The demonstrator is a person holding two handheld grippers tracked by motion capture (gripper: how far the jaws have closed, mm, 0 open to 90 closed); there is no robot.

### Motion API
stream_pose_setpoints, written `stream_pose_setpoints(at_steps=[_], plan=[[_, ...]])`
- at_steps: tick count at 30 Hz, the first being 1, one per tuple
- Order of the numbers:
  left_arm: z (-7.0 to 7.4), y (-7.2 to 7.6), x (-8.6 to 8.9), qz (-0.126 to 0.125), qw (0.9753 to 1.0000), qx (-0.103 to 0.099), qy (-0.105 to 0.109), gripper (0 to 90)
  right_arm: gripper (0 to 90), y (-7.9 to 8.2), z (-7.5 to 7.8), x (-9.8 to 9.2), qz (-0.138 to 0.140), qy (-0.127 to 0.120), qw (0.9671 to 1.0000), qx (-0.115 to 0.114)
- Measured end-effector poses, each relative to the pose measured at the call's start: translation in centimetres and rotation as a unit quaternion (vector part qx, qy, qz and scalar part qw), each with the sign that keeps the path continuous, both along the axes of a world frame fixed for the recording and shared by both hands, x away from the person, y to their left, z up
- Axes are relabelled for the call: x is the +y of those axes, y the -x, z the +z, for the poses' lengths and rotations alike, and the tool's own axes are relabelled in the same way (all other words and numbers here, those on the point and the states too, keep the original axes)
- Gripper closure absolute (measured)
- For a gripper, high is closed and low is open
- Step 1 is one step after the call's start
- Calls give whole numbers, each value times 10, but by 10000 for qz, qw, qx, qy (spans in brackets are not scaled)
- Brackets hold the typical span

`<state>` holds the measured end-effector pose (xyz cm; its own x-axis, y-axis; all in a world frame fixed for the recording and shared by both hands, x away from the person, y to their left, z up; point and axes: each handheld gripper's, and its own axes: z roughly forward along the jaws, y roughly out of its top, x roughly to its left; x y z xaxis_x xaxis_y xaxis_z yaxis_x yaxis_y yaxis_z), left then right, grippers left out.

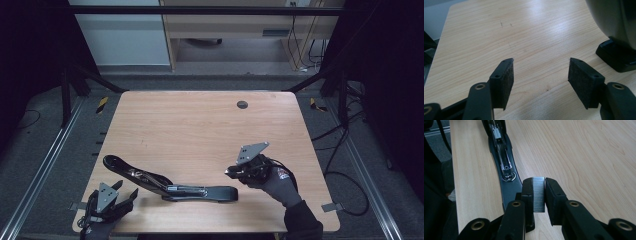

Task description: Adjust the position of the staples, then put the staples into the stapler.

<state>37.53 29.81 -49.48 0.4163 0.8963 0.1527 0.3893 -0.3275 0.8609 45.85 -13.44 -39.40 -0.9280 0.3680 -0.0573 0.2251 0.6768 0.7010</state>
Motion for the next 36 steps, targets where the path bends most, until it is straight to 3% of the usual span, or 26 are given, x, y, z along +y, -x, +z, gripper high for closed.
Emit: stream_pose_setpoints(at_steps=[14, 36], plan=[[0, 0, 0, -8, 10000, 15, 15, 368, 780, -1, 6, 21, 429, 121, 9990, -23], [0, -1, 1, 49, 10000, 30, 42, 368, 780, -6, -4, 57, 879, 204, 9959, 54]])
